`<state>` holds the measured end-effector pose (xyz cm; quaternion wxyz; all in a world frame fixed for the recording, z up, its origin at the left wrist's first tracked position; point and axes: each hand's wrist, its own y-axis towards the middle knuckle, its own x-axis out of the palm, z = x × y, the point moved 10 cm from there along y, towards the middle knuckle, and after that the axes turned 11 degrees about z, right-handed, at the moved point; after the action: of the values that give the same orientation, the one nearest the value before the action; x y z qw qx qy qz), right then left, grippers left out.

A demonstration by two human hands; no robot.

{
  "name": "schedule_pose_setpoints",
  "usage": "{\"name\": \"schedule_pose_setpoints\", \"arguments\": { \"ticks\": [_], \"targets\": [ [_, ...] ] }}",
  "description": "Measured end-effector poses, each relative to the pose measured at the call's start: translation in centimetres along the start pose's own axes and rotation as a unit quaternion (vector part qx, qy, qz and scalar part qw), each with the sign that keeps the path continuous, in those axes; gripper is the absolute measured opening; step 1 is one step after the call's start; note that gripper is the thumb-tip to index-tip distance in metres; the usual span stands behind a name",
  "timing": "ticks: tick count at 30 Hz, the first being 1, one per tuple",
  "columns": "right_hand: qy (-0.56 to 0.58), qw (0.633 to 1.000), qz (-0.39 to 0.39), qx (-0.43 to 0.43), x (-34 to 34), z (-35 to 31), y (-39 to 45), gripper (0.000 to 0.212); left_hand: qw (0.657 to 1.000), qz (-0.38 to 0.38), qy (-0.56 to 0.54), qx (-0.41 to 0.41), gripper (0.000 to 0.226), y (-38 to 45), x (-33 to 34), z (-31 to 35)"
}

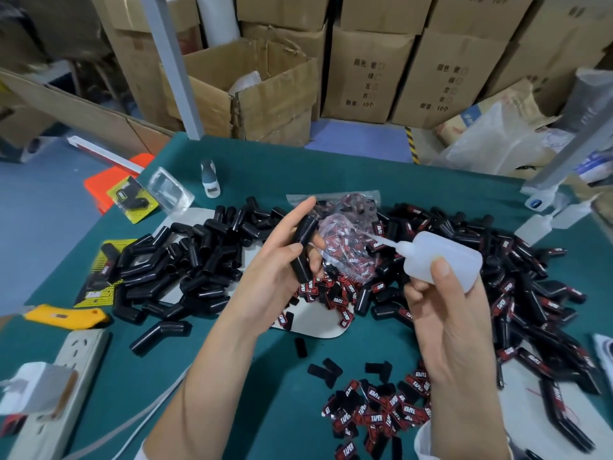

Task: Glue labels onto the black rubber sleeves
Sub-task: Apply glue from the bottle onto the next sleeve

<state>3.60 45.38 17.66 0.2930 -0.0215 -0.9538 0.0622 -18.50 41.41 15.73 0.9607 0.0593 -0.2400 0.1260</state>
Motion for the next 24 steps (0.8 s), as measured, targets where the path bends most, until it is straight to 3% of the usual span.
{"name": "schedule_pose_setpoints", "arguments": {
  "ticks": [2,7,11,15,19,22,24],
  "targets": [
    [-0.002,1.000,0.005,0.006,-0.2,0.2,0.1,0.049,1.000,0.002,0.005,0.002,0.064,-0.1,0.1,0.1],
    [-0.012,0.999,-0.023,0.030,0.4,1.2,-0.2,0.031,1.000,-0.010,0.014,0.001,0.072,-0.5,0.5,0.0],
    [-0.027,0.998,-0.025,0.050,0.9,2.1,-0.2,0.042,1.000,-0.018,0.023,0.003,0.072,-0.9,0.9,0.3],
    [-0.037,0.999,-0.015,0.031,0.7,1.6,0.2,0.035,0.999,-0.019,0.044,0.015,0.063,-0.9,1.0,0.9],
    [-0.045,0.999,-0.009,-0.008,0.5,0.4,0.4,0.048,0.998,-0.035,0.050,0.024,0.057,-0.6,1.2,1.1],
    [-0.041,0.999,-0.013,-0.024,0.6,-0.2,0.1,0.031,0.998,-0.035,0.052,0.020,0.052,-0.6,1.1,1.2],
    [-0.042,0.999,-0.013,-0.029,0.7,-0.4,0.0,0.031,0.997,-0.036,0.059,0.018,0.048,-0.7,1.1,1.1]
  ]
}}
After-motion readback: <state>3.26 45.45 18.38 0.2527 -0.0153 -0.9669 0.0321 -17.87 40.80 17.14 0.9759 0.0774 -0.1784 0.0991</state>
